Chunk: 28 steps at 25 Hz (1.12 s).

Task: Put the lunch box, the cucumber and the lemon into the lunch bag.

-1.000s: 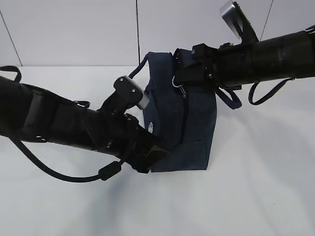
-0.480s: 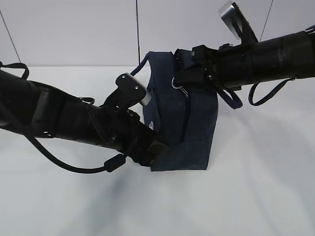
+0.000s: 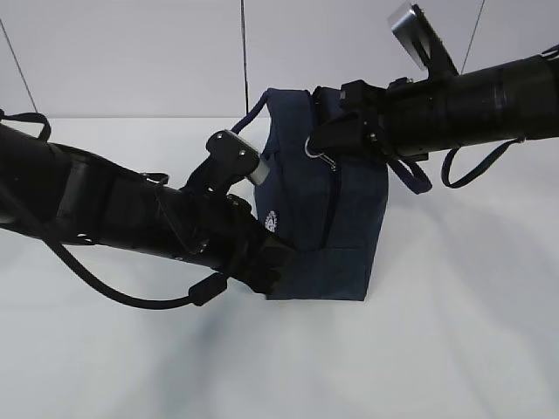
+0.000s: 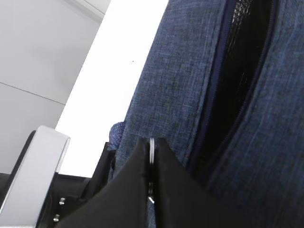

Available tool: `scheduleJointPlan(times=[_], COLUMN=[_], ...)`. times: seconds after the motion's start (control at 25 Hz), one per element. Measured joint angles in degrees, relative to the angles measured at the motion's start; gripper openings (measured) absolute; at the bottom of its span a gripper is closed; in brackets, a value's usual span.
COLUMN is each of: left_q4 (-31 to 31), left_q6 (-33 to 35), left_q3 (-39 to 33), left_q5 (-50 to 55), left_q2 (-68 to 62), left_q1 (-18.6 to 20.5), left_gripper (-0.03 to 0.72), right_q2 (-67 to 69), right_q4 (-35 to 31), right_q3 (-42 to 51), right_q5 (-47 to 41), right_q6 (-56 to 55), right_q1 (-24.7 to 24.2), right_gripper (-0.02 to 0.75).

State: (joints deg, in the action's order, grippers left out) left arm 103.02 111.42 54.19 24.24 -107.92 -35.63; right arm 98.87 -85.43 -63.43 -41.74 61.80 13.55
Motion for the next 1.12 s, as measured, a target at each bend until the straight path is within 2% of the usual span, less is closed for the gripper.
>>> scheduleJointPlan(times=[0.88,1.12], left_q4=[0.3,0.4], left_q6=[0.0,-0.1], left_q3=[0.2,0.3], left_q5=[0.1,0.1], left_q2=[0.0,0.0], left_q1=[0.0,0.0], left_gripper=[-0.008,-0.009], right_q2=[-0.7,0.0], right_q4=[-1.6,-2.3], right_q3=[-0.5,-3.4], right_q5=[4.8,5.3], right_q6=[-9.4,-11.0], right_q1=[-1.5,-1.6], right_gripper=[0.001,0.001])
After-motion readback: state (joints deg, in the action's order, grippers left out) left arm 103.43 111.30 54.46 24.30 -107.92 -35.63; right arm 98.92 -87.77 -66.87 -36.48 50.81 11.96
